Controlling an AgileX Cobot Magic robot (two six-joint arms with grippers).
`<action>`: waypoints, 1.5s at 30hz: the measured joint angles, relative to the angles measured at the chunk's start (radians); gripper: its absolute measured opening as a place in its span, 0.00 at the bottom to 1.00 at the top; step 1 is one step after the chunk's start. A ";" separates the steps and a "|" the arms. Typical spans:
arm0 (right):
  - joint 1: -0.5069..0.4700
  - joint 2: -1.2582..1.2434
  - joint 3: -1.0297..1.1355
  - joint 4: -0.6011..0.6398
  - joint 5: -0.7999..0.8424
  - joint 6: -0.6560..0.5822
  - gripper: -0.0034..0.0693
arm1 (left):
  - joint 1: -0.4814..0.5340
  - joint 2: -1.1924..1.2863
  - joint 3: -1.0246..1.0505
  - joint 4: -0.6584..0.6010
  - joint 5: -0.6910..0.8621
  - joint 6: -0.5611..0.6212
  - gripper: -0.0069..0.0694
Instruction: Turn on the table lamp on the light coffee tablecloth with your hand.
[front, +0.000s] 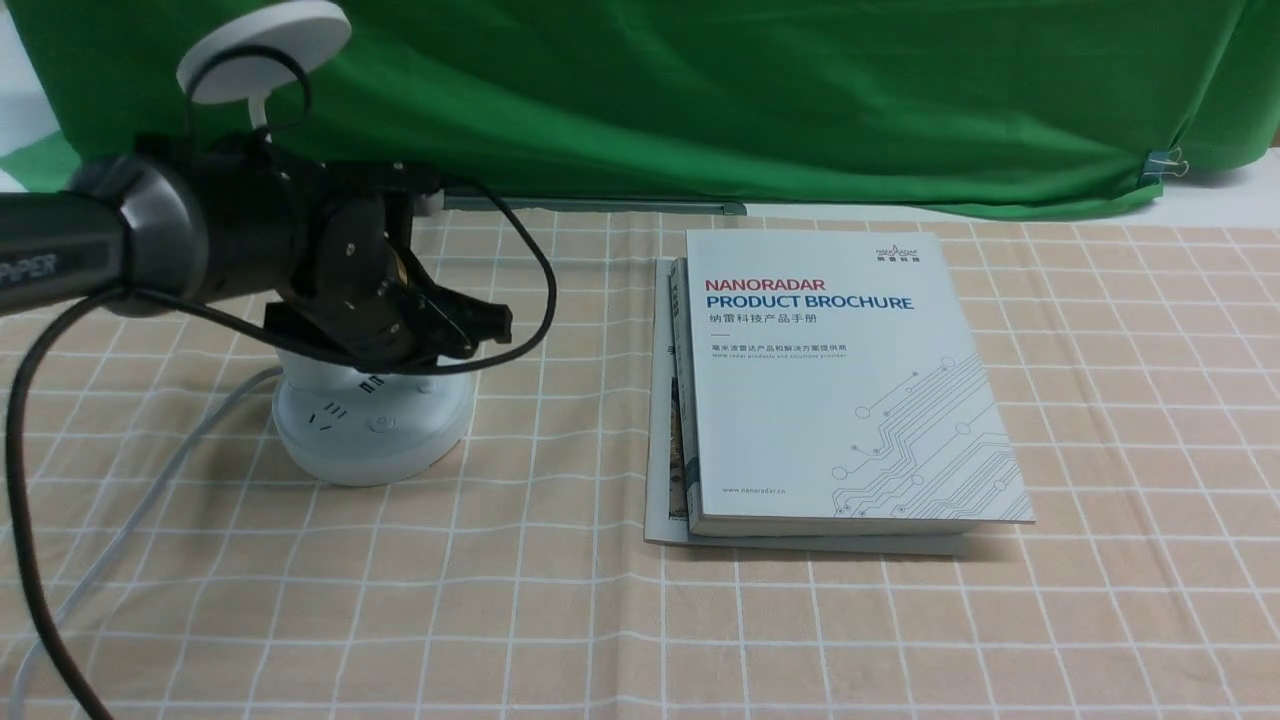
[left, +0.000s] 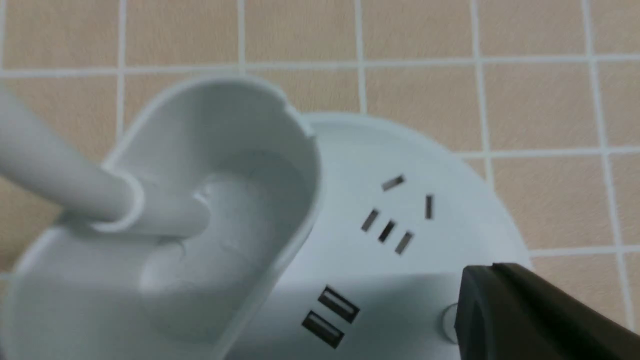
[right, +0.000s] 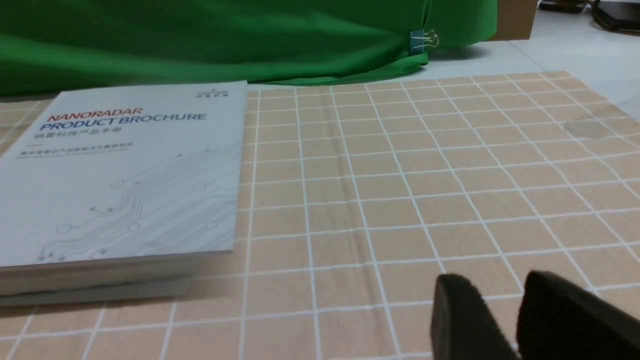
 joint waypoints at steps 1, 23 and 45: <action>0.000 0.000 0.000 0.000 0.000 0.000 0.38 | 0.000 0.008 0.000 -0.002 -0.001 0.000 0.09; 0.000 0.000 0.000 0.000 0.000 0.000 0.38 | 0.000 0.042 -0.014 -0.028 0.013 0.013 0.09; 0.000 0.000 0.000 0.000 0.000 0.000 0.38 | -0.245 -0.465 0.323 -0.464 0.096 0.444 0.09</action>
